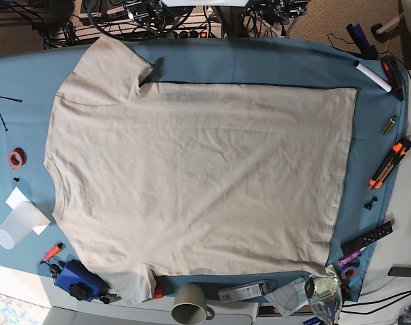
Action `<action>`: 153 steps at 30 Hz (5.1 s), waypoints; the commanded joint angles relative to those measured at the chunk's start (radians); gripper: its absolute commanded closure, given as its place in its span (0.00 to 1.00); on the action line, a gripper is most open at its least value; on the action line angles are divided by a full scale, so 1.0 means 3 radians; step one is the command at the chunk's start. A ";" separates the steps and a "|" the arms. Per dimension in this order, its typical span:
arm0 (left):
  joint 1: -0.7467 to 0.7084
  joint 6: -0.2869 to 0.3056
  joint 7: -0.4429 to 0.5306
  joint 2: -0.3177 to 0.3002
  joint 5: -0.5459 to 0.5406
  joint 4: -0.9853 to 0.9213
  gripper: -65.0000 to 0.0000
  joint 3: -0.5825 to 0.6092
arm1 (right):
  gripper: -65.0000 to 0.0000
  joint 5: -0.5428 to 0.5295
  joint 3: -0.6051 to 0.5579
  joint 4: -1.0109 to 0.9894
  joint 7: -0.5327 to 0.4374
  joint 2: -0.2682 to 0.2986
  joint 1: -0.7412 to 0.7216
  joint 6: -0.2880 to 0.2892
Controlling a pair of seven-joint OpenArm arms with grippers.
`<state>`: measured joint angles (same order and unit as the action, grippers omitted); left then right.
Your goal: Fold the T-shirt properly
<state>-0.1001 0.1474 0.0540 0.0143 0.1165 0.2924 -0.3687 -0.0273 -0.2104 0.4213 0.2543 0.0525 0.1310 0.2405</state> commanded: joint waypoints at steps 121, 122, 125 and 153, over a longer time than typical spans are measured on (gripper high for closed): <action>-0.3591 0.0202 -0.0940 -0.0512 -0.1362 0.5495 1.00 -0.0004 | 0.59 -0.2163 0.2668 0.4579 0.2052 0.0629 0.2221 0.1339; -0.3591 0.0201 -0.0941 -0.0512 -0.1362 0.5495 1.00 -0.0004 | 0.59 -0.2230 0.2668 0.4484 0.2071 0.0631 0.2171 0.1417; -0.3591 0.0202 -0.0941 -0.0511 -0.1363 0.5495 1.00 -0.0004 | 0.59 -0.2566 0.2668 0.4365 0.2275 0.0628 0.2057 0.1525; -0.3591 0.0202 -0.0941 -0.0511 -0.1362 0.5495 1.00 -0.0004 | 0.60 -0.4039 0.2669 0.4379 0.3192 0.0628 0.1991 0.1525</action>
<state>-1.1576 0.2070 -0.2398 -0.1356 -0.2890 1.9270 -0.3668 -1.2140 0.5823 1.7203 1.2259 0.2295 0.7204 0.6891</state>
